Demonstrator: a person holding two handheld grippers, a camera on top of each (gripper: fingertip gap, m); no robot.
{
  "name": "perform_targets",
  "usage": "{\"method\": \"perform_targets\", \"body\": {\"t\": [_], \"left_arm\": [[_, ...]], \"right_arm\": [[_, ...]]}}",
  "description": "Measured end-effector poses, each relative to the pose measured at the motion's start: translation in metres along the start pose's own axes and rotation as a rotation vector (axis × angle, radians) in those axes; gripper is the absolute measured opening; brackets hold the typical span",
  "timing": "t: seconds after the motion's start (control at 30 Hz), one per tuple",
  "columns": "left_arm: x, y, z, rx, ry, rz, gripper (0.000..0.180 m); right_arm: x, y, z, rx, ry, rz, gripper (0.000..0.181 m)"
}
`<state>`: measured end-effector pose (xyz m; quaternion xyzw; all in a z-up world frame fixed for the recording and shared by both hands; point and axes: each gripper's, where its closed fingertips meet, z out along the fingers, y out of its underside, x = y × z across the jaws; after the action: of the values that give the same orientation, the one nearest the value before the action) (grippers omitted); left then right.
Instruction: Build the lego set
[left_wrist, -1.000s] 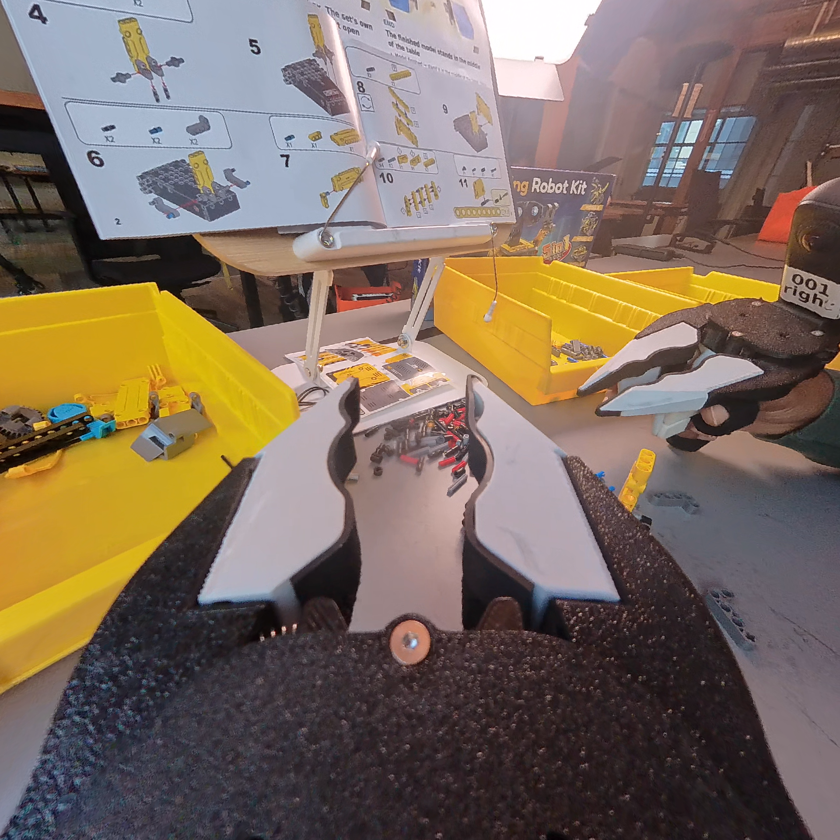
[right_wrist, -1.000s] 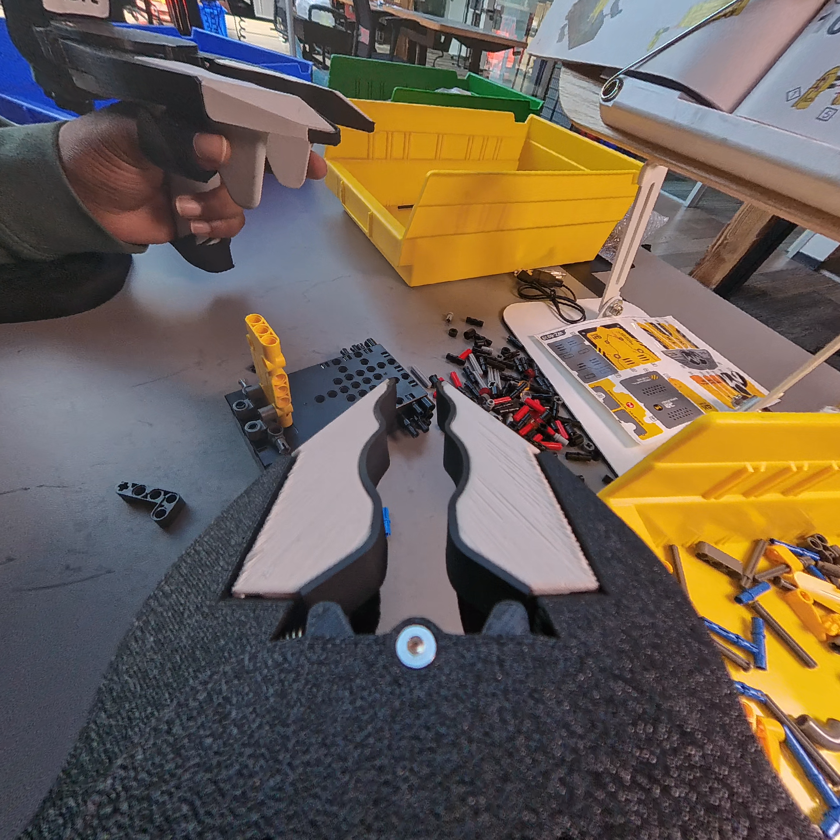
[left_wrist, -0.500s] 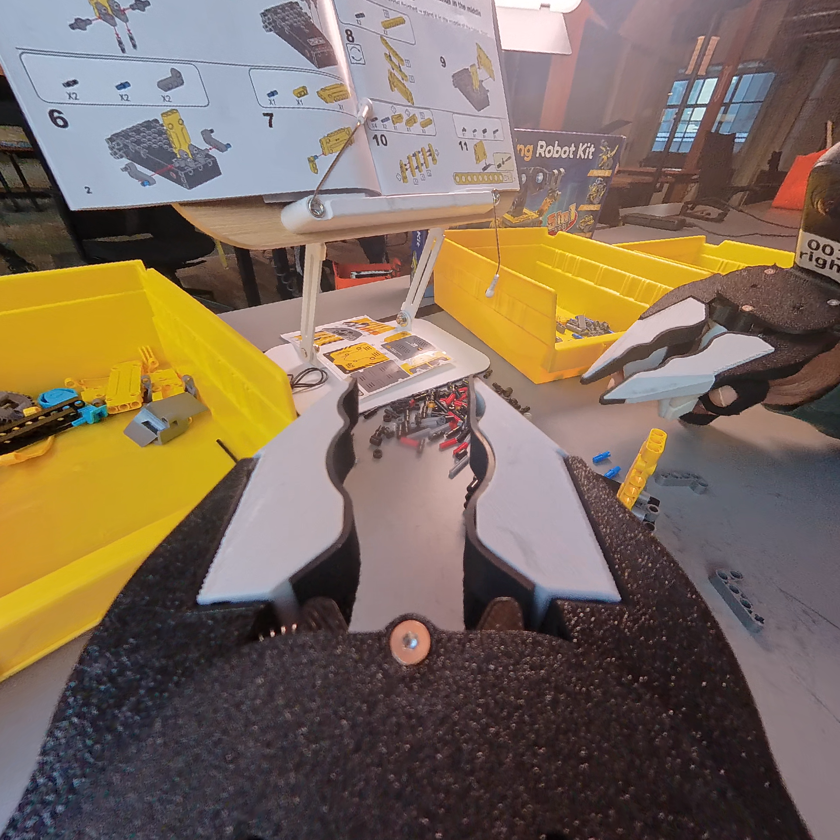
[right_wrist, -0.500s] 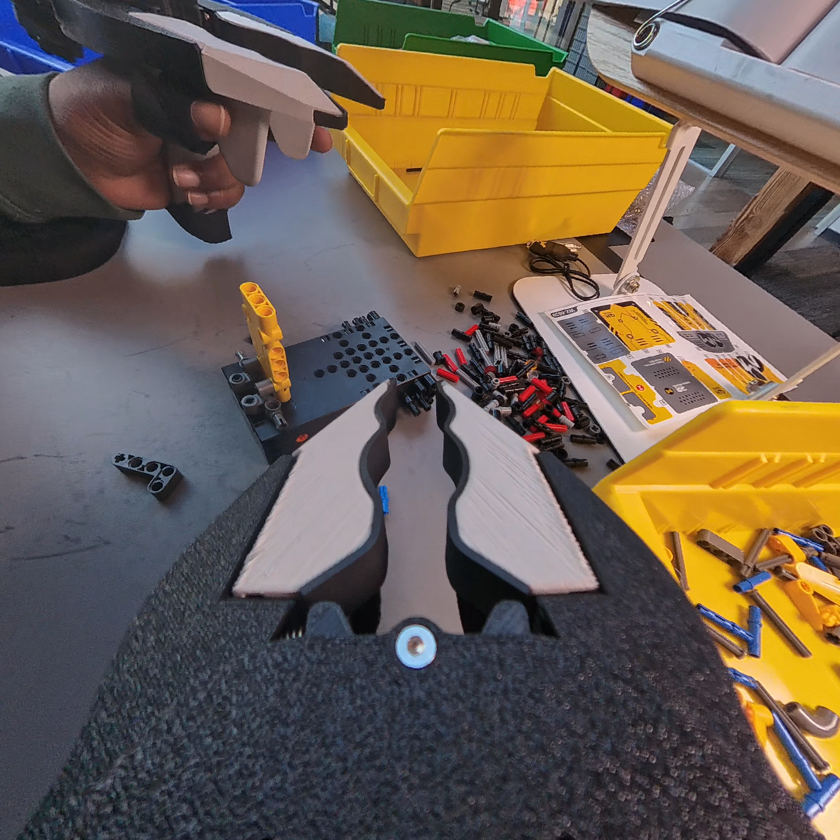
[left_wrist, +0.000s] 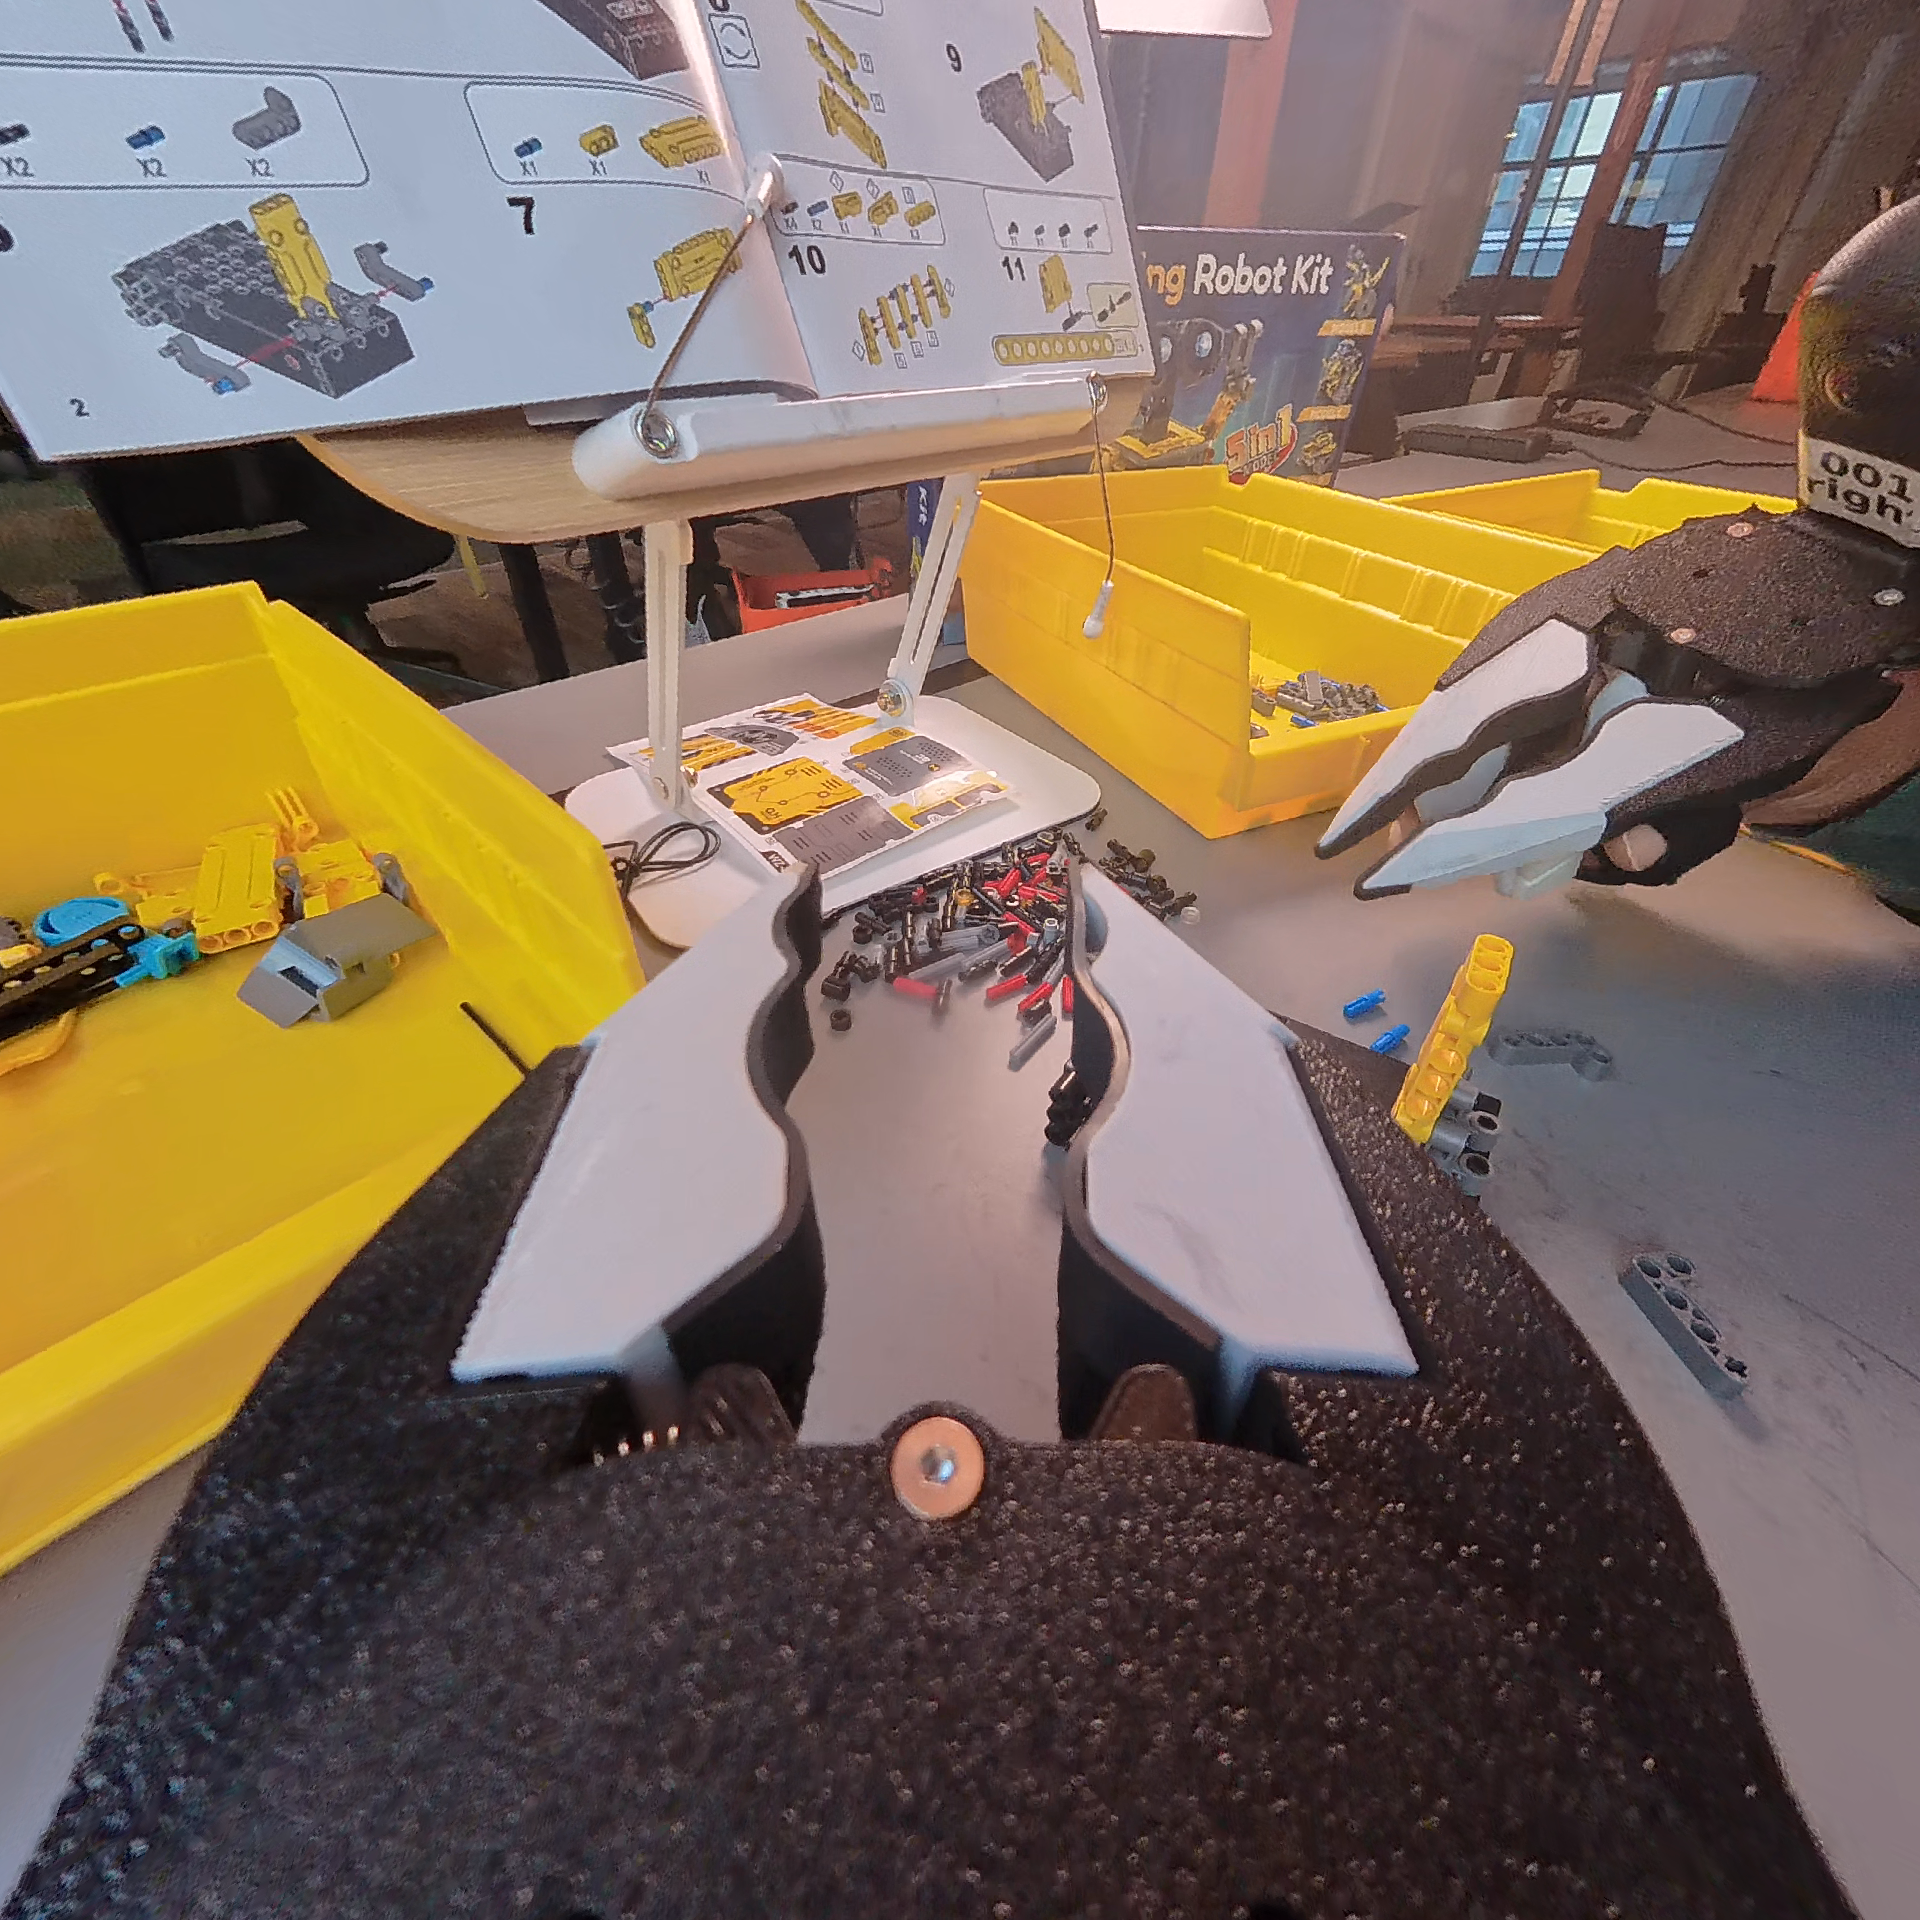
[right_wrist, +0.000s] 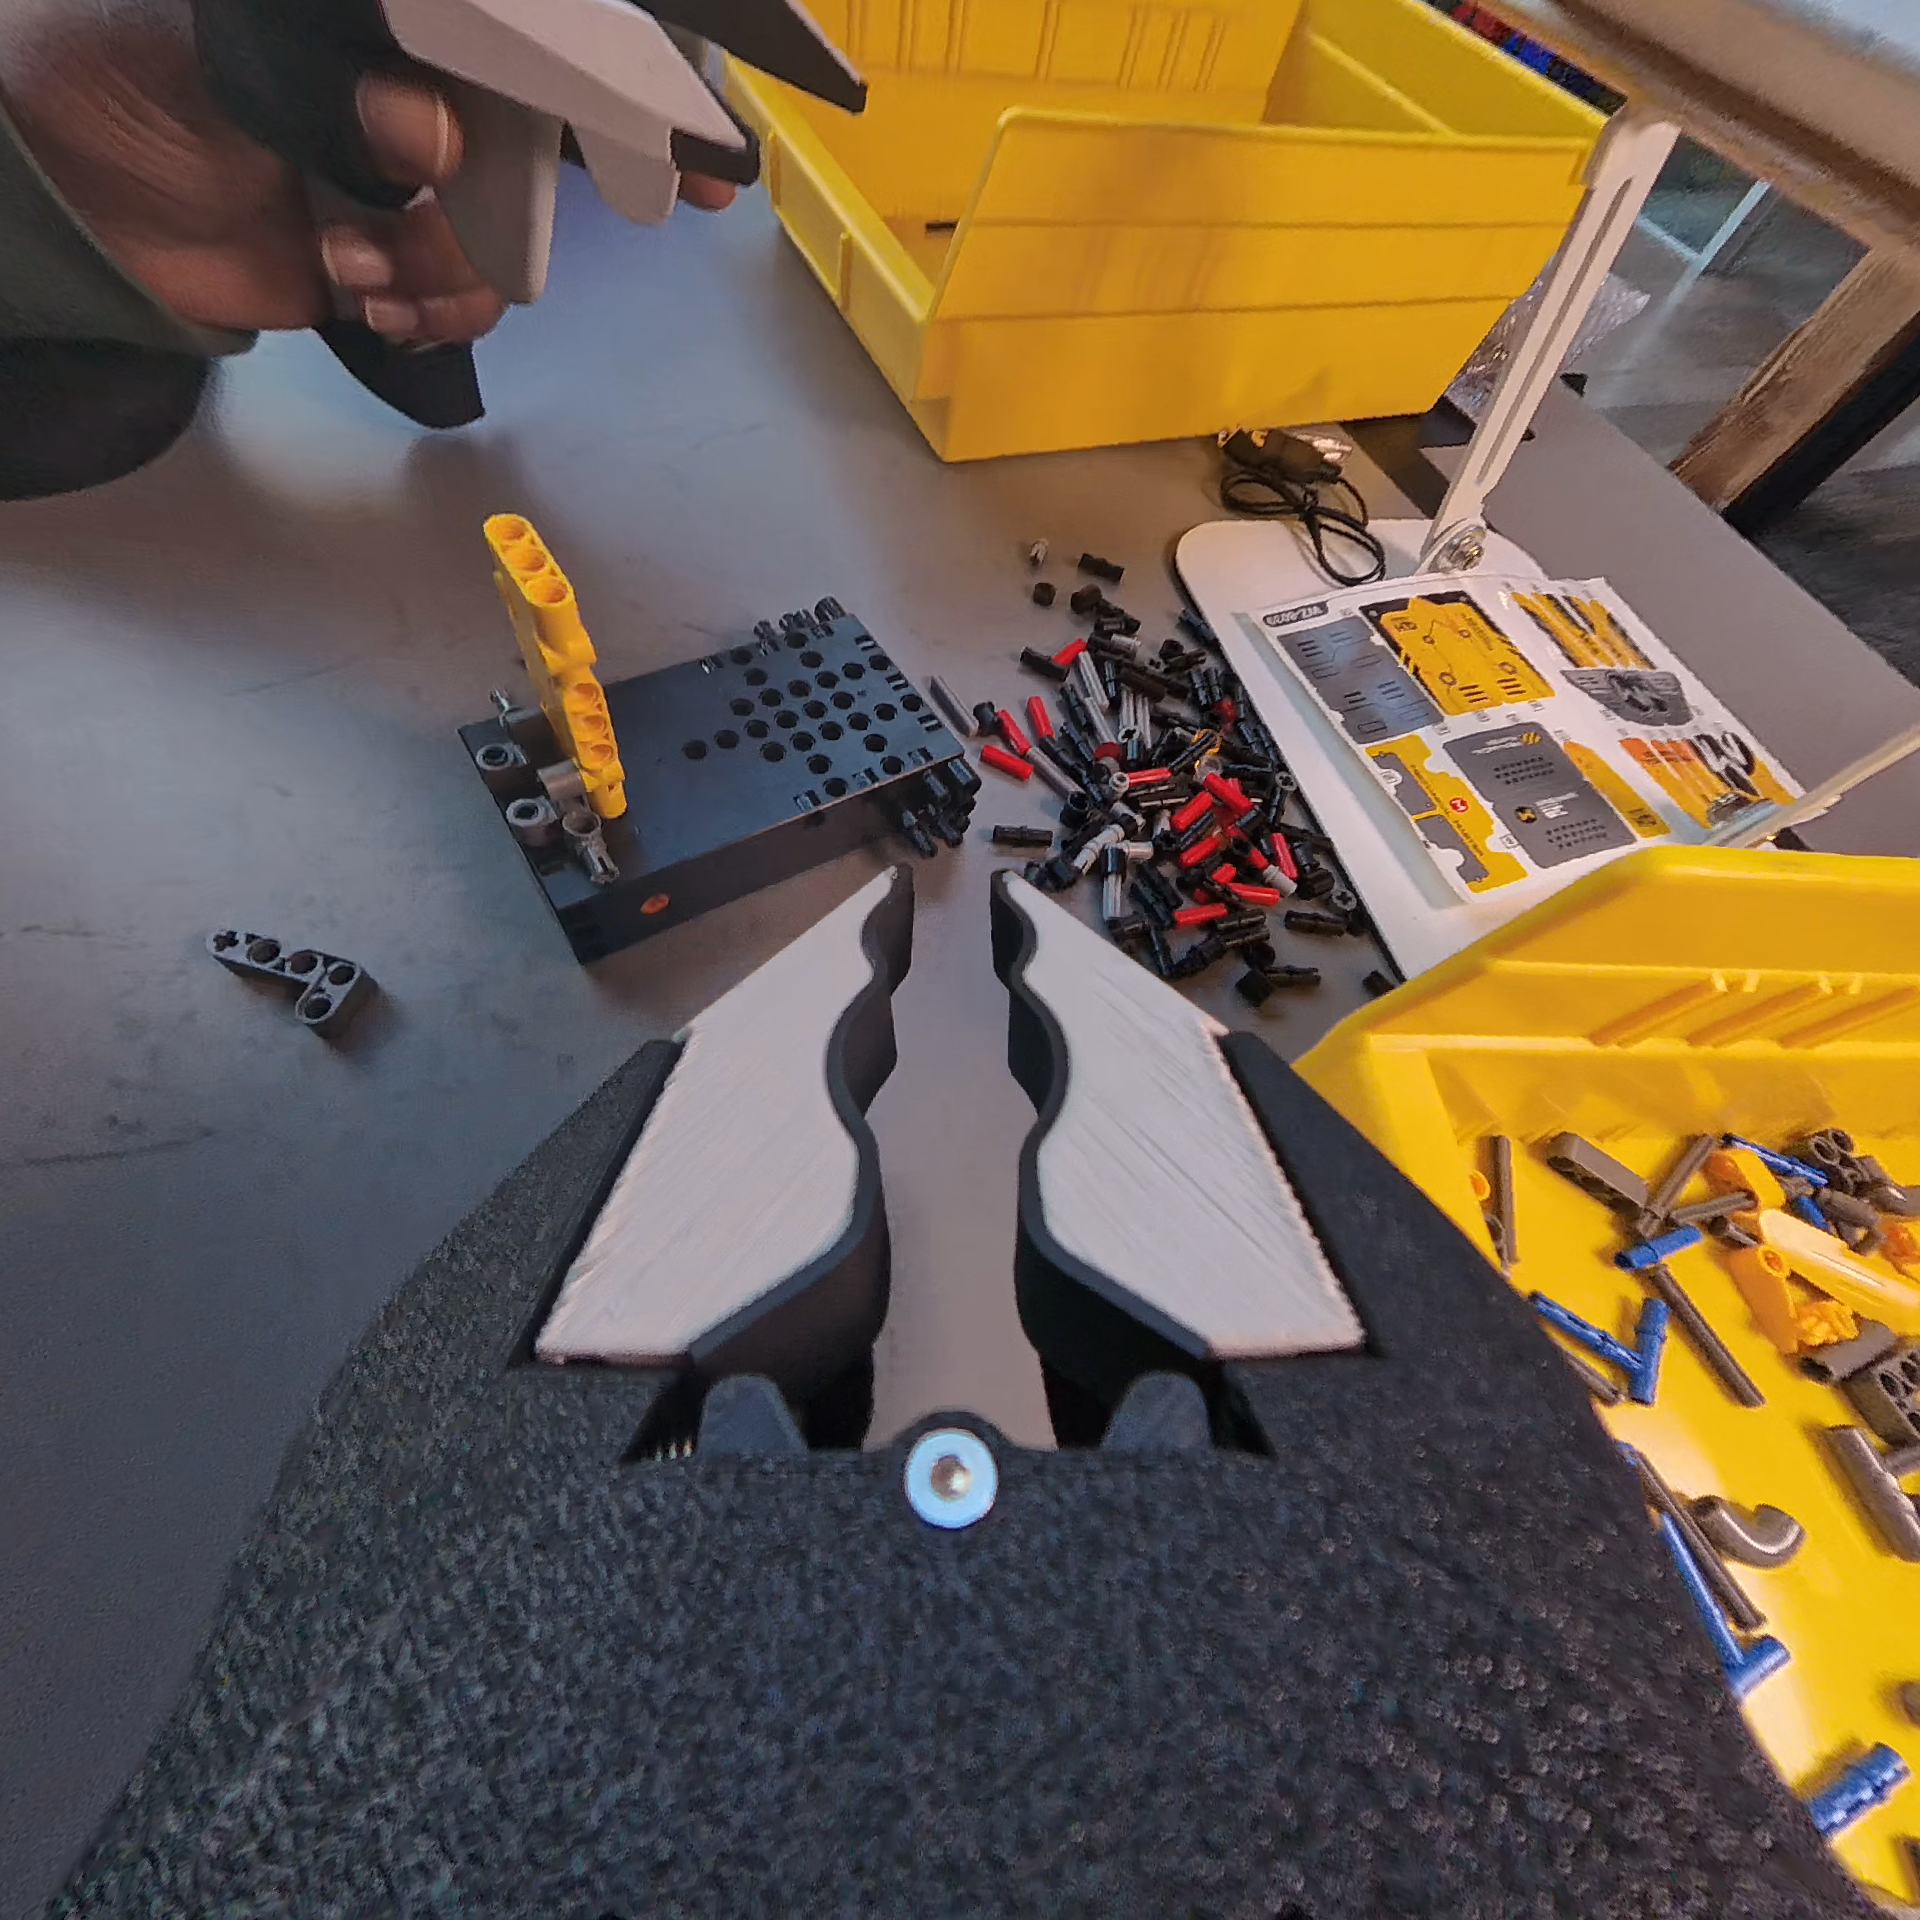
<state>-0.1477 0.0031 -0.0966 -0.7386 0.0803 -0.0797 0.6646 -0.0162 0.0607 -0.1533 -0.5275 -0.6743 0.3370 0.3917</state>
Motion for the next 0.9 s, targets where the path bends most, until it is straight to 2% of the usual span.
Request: {"method": "perform_targets", "body": {"t": [0.33, 0.67, 0.77, 0.9], "left_arm": [[0.029, 0.003, 0.003, -0.036, 0.125, 0.077, 0.046], [0.098, 0.013, -0.004, -0.065, 0.482, 0.152, 0.033], [0.116, 0.021, -0.007, -0.101, 0.572, 0.16, 0.035], [0.12, 0.042, -0.001, -0.211, 0.547, 0.238, 0.034]], "right_arm": [[-0.029, 0.032, -0.013, -0.204, -0.201, -0.025, 0.017], [-0.056, 0.051, -0.028, -0.348, -0.332, -0.072, 0.017], [-0.059, 0.054, -0.031, -0.378, -0.345, -0.061, 0.017], [-0.057, 0.059, -0.034, -0.412, -0.332, -0.07, 0.009]]}}
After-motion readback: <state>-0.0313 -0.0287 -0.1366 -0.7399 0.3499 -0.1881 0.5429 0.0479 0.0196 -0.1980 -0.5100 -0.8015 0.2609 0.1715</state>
